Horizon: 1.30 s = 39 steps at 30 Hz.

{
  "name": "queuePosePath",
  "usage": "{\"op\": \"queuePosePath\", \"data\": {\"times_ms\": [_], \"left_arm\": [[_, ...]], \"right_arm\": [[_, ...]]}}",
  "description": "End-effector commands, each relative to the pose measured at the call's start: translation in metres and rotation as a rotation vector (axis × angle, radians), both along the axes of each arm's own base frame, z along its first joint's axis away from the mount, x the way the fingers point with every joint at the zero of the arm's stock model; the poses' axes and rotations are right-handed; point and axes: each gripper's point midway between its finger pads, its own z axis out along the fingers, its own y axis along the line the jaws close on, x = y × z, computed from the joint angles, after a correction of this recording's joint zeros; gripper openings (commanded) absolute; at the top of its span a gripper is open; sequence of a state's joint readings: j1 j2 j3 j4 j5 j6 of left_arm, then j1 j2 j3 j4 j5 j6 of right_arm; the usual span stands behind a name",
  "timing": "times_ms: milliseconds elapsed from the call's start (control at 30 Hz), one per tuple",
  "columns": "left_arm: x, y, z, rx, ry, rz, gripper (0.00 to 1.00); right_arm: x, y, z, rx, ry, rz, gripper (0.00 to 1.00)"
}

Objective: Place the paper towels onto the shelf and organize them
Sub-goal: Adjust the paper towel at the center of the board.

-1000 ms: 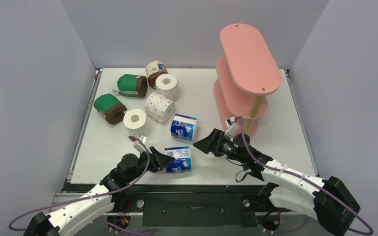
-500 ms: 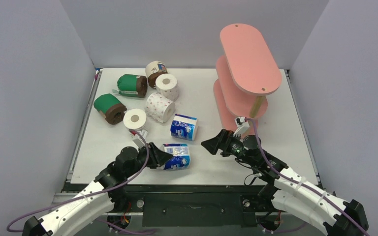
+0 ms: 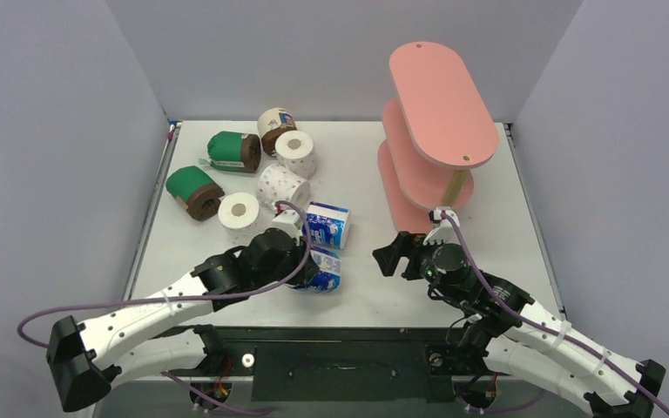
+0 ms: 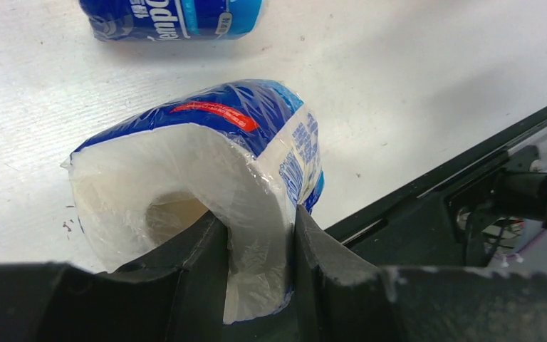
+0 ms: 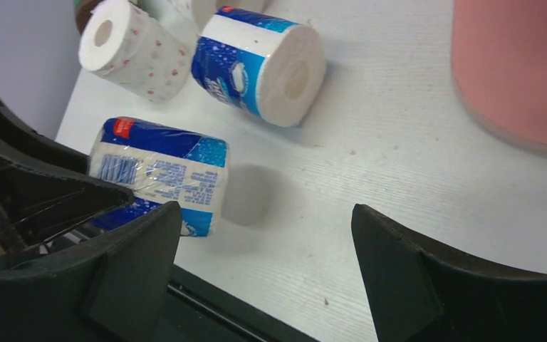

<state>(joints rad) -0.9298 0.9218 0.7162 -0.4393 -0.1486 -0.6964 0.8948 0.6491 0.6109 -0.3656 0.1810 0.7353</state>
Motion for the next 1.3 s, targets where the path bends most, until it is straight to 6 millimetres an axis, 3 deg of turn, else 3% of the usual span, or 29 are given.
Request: {"op": "queuePosePath", "data": {"times_ms": [0,233,433,733,1100,1267], "left_arm": [[0.015,-0.010,0.027,0.169,-0.136,0.015,0.11],[0.016,-0.033,0.016,0.307,-0.192,-0.002,0.11],[0.015,-0.051,-0.008,0.383,-0.180,-0.031,0.11],[0.010,-0.061,-0.027,0.389,-0.147,-0.053,0.19],[0.005,-0.061,-0.025,0.352,-0.129,-0.054,0.55],[0.001,-0.058,-0.010,0.297,-0.126,-0.043,0.70]], "right_arm": [[0.010,-0.023,-0.004,-0.109,-0.008,-0.119,0.85],[0.013,-0.040,-0.012,-0.127,0.007,-0.214,0.85],[0.010,-0.045,-0.020,-0.128,0.021,-0.235,0.86],[0.008,-0.047,-0.024,-0.131,0.024,-0.231,0.87],[0.005,-0.042,-0.023,-0.137,0.027,-0.196,0.87],[0.003,-0.035,-0.018,-0.140,0.022,-0.155,0.88]]}}
